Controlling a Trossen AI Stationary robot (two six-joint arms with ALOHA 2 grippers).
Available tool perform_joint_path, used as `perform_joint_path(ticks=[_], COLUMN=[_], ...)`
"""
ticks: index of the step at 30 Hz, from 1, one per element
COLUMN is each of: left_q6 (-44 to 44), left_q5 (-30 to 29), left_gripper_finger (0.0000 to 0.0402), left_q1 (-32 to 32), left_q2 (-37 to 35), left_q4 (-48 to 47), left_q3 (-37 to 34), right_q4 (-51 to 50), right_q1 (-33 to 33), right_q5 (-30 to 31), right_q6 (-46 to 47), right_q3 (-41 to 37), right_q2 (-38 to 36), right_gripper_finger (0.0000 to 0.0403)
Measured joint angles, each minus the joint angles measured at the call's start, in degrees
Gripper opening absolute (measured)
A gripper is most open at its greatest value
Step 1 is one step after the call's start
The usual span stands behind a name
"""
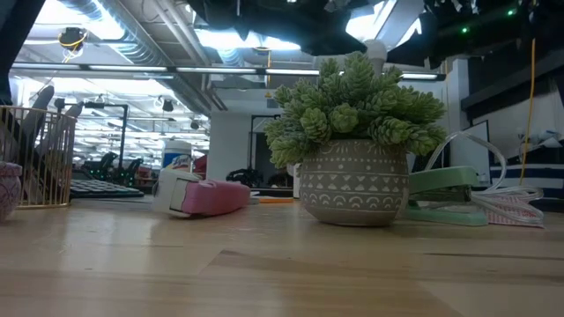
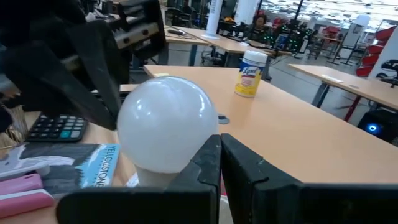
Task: Screw lightbulb
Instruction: Insert the lightbulb into the lamp
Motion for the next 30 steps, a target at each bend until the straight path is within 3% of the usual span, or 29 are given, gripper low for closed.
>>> perform_joint_path(ticks=[13,20,30], left_q6=[0.53,0.58,2.42], left_q5=[-2.61,-3.18,-4.03], left_gripper_finger=[0.0005,0.0005,0.0005], left_q1=[1.79,3.06,3.88], left_q2=[0.00,0.00,0.00], left_q4=[-3.65,-4.18,-4.50], left_q3=[0.00,0.00,0.00], right_q4=[-1.27,-2.18,-3.77], right_q1=[0.00,0.14,0.13], right_q5=[-1.94,-8.42,-10.28], right_q6=[0.27,2.27,3.02], right_q3=[0.09,0.07,0.04], right_q2=[-0.15,-0.04,-0.29], right_gripper_finger=[0.0017,0.0017,0.0017])
